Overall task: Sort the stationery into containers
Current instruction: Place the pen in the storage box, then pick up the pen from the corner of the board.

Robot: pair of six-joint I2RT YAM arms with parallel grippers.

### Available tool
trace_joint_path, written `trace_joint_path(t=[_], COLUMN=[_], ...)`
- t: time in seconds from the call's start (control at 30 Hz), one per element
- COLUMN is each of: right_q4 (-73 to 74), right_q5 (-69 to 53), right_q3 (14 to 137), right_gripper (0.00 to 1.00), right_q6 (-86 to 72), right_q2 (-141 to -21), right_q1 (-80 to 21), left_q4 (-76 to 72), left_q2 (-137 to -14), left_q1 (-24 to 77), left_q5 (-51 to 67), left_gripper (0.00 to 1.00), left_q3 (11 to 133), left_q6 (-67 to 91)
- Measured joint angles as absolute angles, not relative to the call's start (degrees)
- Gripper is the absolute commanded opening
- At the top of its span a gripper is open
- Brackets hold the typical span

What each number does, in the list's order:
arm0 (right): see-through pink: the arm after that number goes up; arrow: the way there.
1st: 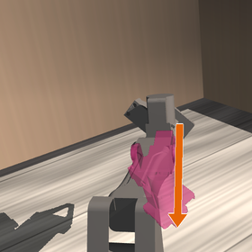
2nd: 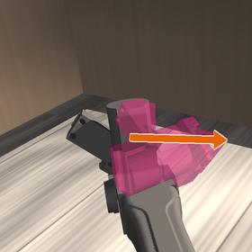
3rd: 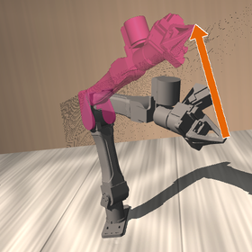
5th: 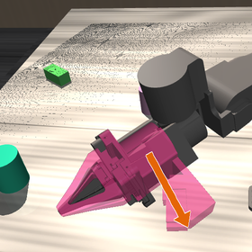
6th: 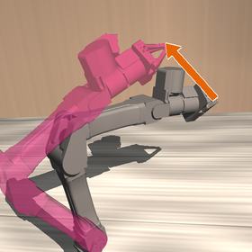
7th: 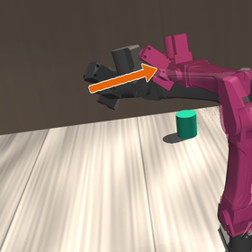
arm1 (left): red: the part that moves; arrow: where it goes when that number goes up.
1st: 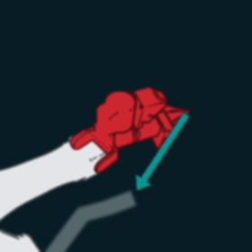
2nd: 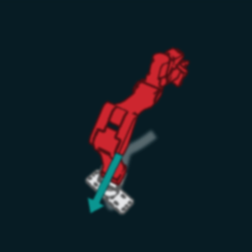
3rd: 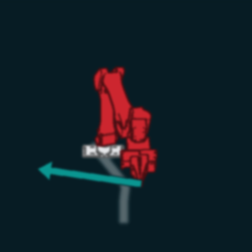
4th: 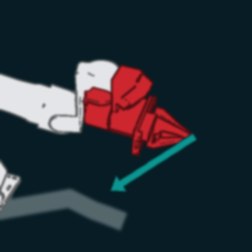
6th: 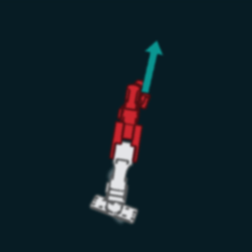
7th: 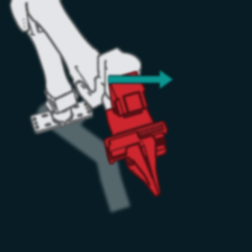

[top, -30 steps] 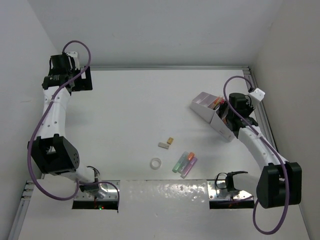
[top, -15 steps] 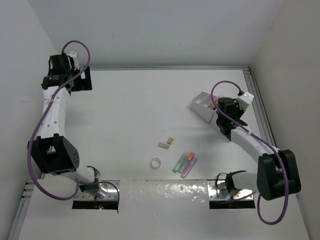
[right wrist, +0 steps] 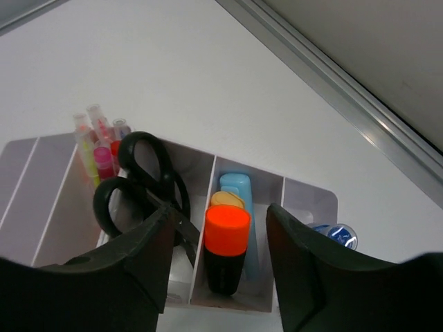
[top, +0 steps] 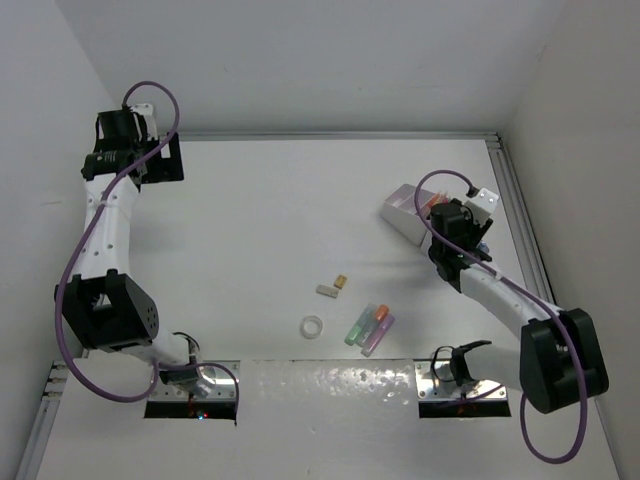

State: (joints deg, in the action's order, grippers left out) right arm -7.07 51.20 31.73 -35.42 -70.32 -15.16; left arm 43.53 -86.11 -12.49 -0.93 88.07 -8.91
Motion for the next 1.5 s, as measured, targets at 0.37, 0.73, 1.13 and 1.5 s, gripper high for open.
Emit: trace_joint_path(t=[0.37,0.73,1.13,1.5], right_q4=[7.68,33.82,31.77,38.63], right_q5=[44.80,24.62,19.66,24.36], right_q3=[42.37,39.79,32.67,34.28], right_gripper=[0.39,0.55,0.39,0.39], right_q6=[-33.80,-63.09,-81.56,-89.78], right_q2=[-61.93,-65.06,-71.57,-71.02], right_q1=[-20.53,-43.27,-54.76,-60.01], left_q4=[43.53,43.27,42.65,42.63], left_q2=[-84.79,-80.73,-77.60,-77.62], left_q1=[-12.51,-12.53,-12.58,-12.47], left_q5=[-0.01,2.11,3.84,5.41], left_gripper=[1.00,1.00,1.00,1.00], left_q3=[88.05,86.17,83.50,83.50], left_q6=[-8.73,-8.51,-8.05,-7.42])
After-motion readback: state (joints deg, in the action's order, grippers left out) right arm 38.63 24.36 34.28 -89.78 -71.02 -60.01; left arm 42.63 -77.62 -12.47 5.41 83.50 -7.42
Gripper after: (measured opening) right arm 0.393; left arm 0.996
